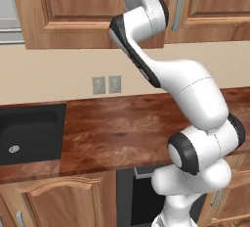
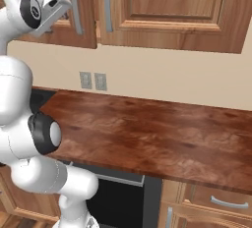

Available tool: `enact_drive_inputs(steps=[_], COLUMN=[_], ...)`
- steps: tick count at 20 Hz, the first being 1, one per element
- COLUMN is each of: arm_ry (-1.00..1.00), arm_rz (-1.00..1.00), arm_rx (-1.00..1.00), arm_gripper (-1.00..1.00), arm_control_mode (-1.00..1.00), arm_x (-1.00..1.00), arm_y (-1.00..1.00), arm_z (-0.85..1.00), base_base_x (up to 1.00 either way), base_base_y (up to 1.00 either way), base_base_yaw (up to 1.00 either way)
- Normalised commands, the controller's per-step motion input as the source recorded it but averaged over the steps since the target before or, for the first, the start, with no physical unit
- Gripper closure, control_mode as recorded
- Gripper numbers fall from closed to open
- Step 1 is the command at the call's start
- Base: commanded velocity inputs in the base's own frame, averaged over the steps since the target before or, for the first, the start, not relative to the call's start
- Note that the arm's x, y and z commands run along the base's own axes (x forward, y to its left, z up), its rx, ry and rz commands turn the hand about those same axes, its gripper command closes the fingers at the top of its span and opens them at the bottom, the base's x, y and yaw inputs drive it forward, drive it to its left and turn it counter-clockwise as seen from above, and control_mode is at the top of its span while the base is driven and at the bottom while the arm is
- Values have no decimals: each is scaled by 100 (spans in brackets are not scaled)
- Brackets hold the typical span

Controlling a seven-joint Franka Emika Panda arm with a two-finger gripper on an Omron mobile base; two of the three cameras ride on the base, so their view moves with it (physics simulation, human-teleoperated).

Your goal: Pick up the sponge and sponge from the sink, and place them back in the cabinet, and close the cabinet doors.

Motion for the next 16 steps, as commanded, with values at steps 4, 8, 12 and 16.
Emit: enact_drive_inputs(steps=[4, 8, 12, 16], arm_ry=[-8, -2, 0, 0], arm_rz=[2, 2, 0, 0], arm_rx=[8, 9, 10, 10], arm_gripper=[-100, -100, -100, -100], arm_control_mode=[-100, -100, -100, -100], arm_x=[43, 47, 44, 38], arm_y=[-30, -32, -28, -24], arm_z=[-17, -16, -11, -8], base_base_x=[0, 0, 0, 0], base_base_y=[0, 0, 0, 0], base_base_yaw=[0, 0, 0, 0])
